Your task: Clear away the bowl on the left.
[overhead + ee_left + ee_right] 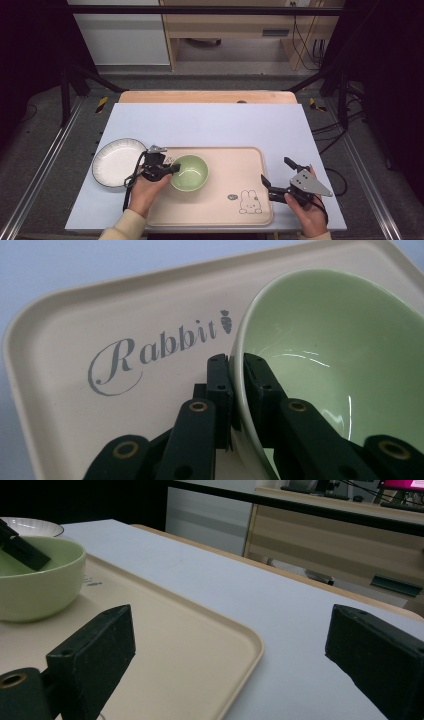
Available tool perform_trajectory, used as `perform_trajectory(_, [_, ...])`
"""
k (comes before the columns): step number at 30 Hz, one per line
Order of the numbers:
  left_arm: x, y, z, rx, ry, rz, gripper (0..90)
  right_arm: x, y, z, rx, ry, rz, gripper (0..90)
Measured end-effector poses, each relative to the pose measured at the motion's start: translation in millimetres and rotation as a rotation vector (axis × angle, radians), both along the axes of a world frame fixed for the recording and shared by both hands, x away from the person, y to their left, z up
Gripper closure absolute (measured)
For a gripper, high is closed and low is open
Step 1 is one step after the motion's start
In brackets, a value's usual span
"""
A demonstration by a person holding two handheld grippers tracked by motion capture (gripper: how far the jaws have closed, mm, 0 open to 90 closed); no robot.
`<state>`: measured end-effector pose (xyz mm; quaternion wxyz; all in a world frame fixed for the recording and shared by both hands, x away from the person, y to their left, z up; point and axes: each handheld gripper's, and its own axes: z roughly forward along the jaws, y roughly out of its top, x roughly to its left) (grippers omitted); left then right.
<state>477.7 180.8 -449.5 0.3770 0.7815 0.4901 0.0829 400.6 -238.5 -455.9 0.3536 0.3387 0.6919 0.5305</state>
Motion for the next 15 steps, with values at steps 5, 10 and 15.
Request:
perform_trajectory(5, [-1.1, -0.4, 0.1, 0.011, -0.009, -0.003, 81.9, 0.0, 0.0, -0.1, 0.0, 0.001, 0.0, 5.9])
perform_trajectory(10, [-2.5, -0.5, 1.0, 0.002, -0.021, -0.002, 79.3, 0.2, 0.1, -0.2, 0.0, 0.003, 0.0, 5.8])
perform_trajectory(15, [-4.3, 0.1, 3.0, -0.01, -0.058, 0.018, 72.6, 0.4, 1.1, -0.7, -0.001, 0.004, 0.002, 5.8])
